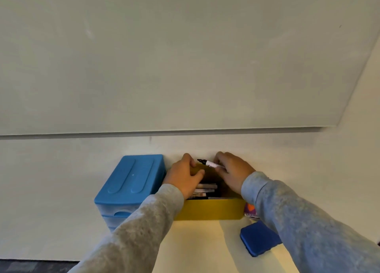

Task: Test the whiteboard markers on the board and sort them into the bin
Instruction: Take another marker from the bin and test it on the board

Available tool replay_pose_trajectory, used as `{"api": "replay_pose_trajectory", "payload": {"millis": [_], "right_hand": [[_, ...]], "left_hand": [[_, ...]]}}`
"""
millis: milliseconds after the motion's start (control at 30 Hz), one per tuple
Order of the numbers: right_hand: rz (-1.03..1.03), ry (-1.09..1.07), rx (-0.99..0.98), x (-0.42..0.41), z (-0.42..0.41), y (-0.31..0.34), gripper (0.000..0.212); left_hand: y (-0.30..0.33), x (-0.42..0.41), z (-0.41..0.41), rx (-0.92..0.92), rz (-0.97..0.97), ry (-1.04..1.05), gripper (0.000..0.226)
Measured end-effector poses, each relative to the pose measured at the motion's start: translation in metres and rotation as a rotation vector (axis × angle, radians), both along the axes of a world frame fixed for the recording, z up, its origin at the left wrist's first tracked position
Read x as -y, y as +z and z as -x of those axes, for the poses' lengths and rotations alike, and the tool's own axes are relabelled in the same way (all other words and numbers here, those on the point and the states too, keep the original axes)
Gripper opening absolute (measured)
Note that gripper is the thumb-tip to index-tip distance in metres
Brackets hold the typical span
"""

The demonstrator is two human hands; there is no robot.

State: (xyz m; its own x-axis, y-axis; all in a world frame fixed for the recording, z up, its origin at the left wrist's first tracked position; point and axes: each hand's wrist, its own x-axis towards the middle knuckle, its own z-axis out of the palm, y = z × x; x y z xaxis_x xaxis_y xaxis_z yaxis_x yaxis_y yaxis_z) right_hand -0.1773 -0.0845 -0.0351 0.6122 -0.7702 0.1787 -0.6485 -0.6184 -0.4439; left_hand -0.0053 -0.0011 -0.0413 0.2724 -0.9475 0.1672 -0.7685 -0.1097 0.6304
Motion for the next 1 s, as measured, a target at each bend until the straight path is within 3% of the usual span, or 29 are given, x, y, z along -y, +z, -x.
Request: {"api": "replay_pose_trajectory", "payload": {"millis": [300, 567, 867, 1000], "right_hand": [[-0.051, -0.065, 0.221, -0.019, 0.013, 0.032, 0.013], [-0.109, -0.139, 0.388, -0.027, 0.004, 0.068, 0.023], [-0.126, -0.150, 0.698, -0.023, 0.009, 0.133, 0.019], [-0.087, -0.119, 0.901, -0.022, 0.007, 0.168, 0.018]], "left_hand": [[0.060, -0.004, 0.003, 0.140, 0.193, -0.134, 0.026], [0.130, -0.001, -0.003, 0.277, 0.286, -0.170, 0.016], [0.235, -0.012, -0.006, 0.412, 0.565, -0.288, 0.067], [0.268, -0.003, -0.004, 0.554, 0.692, -0.228, 0.066]]}}
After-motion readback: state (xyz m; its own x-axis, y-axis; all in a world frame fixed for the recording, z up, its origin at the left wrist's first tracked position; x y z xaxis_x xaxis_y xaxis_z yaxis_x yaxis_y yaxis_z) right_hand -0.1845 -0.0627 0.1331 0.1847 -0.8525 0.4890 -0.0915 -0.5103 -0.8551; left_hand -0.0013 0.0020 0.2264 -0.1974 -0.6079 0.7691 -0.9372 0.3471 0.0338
